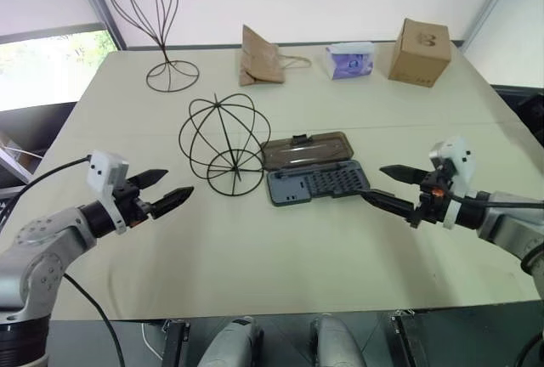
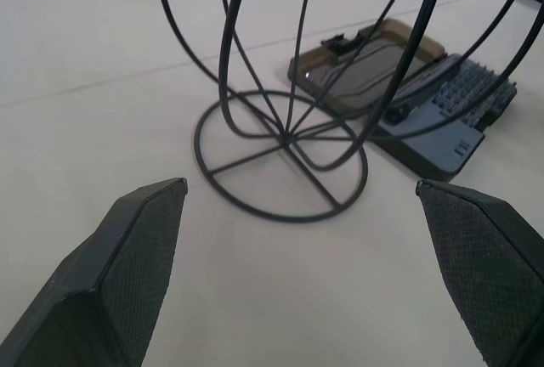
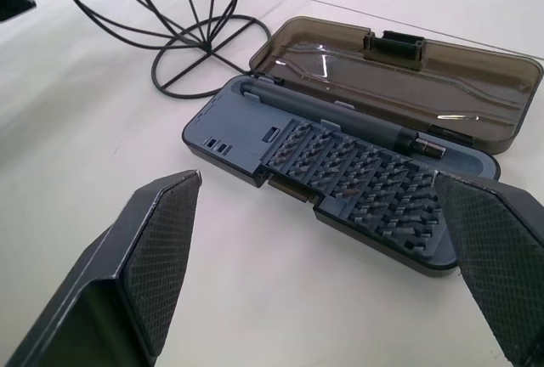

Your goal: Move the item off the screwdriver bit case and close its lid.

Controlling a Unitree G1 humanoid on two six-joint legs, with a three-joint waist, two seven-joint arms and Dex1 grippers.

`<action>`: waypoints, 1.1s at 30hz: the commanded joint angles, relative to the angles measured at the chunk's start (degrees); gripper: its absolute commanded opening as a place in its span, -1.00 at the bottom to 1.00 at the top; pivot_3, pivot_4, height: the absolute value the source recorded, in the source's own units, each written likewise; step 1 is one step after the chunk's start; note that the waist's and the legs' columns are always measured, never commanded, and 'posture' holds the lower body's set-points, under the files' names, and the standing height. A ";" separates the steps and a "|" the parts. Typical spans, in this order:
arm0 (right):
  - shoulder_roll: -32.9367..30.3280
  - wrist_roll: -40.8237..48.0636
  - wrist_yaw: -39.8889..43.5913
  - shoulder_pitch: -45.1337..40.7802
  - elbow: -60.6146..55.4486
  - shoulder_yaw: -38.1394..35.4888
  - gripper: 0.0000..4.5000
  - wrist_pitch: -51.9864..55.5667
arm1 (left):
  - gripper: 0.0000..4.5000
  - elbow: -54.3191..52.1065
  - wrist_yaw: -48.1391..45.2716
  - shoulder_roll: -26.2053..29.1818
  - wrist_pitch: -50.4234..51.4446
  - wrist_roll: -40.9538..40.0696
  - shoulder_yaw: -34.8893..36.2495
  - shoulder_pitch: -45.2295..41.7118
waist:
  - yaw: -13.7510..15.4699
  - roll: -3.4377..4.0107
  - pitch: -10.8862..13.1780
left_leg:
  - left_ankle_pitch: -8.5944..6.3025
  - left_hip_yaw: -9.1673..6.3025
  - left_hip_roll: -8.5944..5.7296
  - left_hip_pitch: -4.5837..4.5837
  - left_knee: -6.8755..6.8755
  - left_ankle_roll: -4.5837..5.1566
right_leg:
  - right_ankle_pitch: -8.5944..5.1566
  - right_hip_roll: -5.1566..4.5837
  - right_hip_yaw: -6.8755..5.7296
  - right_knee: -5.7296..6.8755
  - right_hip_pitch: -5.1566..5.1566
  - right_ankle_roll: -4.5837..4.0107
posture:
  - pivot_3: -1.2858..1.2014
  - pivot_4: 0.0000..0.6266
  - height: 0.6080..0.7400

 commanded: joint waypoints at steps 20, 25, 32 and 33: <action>2.39 3.05 -5.05 -2.47 -6.49 1.82 1.00 -0.13 | -0.77 4.94 -2.86 -3.45 -4.40 3.14 -7.06 -11.90 | -0.09 -0.02 0.01 | 0.00 0.00 0.00 -0.01 -0.02 0.00 | 0.00 0.02 -0.04 -0.02 -0.02 0.00 | 0.03 -0.52 1.00; 2.74 2.91 -5.29 -2.72 -5.87 2.71 1.00 -0.46 | -0.98 4.82 -2.17 -4.05 -4.76 3.25 -7.22 -12.65 | -0.03 -0.02 0.00 | 0.00 0.01 0.00 0.00 -0.01 0.00 | 0.00 0.02 -0.04 -0.02 0.00 0.00 | 0.03 -0.52 1.00; 2.76 2.29 -4.84 -3.48 -4.77 3.78 1.00 -0.93 | -0.98 6.56 2.77 -5.52 -9.17 7.20 -5.67 -14.93 | -0.08 -0.03 0.01 | 0.00 0.00 -0.01 0.00 0.00 0.00 | 0.00 0.02 -0.04 -0.02 0.01 0.00 | 0.03 -0.52 1.00; 2.81 2.19 -4.86 -3.63 -4.62 3.96 1.00 -1.03 | -0.98 7.53 4.00 -5.67 -10.89 8.80 -5.25 -15.40 | -0.09 -0.03 0.01 | 0.00 0.00 -0.01 -0.01 0.00 0.00 | 0.00 0.02 -0.04 -0.02 0.00 0.00 | 0.03 -0.52 1.00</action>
